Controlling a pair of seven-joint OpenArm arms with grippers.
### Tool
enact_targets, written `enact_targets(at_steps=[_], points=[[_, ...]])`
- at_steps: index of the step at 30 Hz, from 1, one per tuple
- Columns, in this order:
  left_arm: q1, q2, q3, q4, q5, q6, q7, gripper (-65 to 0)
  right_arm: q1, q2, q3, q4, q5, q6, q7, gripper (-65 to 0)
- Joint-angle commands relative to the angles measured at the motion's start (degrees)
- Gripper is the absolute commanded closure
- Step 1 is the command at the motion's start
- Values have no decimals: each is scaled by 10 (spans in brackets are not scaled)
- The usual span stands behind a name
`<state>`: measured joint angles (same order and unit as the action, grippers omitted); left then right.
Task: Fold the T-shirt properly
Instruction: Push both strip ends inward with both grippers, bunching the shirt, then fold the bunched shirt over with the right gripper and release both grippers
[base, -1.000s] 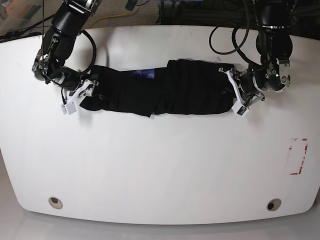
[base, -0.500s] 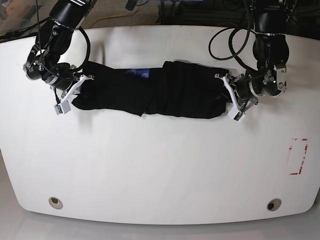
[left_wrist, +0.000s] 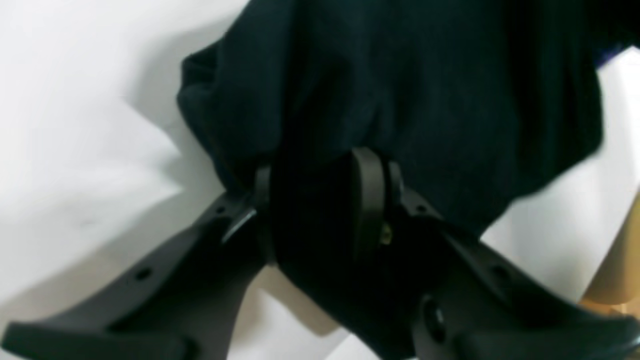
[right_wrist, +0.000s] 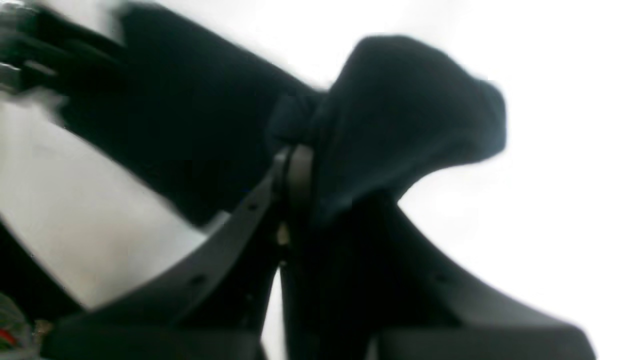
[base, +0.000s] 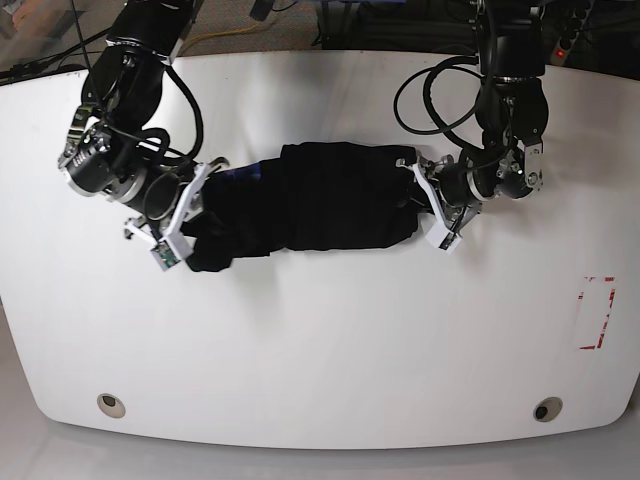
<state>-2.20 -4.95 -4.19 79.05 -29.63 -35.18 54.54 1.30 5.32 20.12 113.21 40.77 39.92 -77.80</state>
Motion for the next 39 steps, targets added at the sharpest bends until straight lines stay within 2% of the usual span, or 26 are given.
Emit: enact_targets(at_steps=[1,7,9,14,16,21,23,25,29,33,36,39], points=[[0,7,3,-4,18,2,27,-171,7,-21,-13,5,16,1,6,0],[0,8,3,-8,18,2,27,-171,23,-57,-98,-49,16,1,15,0],[0,8,3,-8,18,2,27,-171,31,-69,-110,-75,16,1,32,0],[1,5,2,-8,18,2,27,-171,46,-64,-154,-153,16,1,108,-8],[1,4,2,-8,18,2,27,-171,54,-50,-174,-175,16,1,133,-60],[1,4,1,-8,18,2,27,-171,62,-17,-226,-198,16,-3,194,-360],[1,4,-1,-8,17,2,27,-172,69,-9,-244,-200,16,-32,197,-458],[1,5,-2,-7,17,1,27,-172,76,4,-270,-197,16,-66,198,-510],[-1,8,-2,-6,15,-1,27,-172,84,11,-296,-188,16,-88,198,-484],[-2,9,-3,13,14,-2,27,-172,84,13,-296,-155,16,-88,198,-457],[-2,9,-3,50,14,-2,16,-172,82,32,-296,-135,18,-88,201,-457],[0,9,-10,89,14,-2,4,-172,82,34,-297,-133,16,-88,201,-457]])
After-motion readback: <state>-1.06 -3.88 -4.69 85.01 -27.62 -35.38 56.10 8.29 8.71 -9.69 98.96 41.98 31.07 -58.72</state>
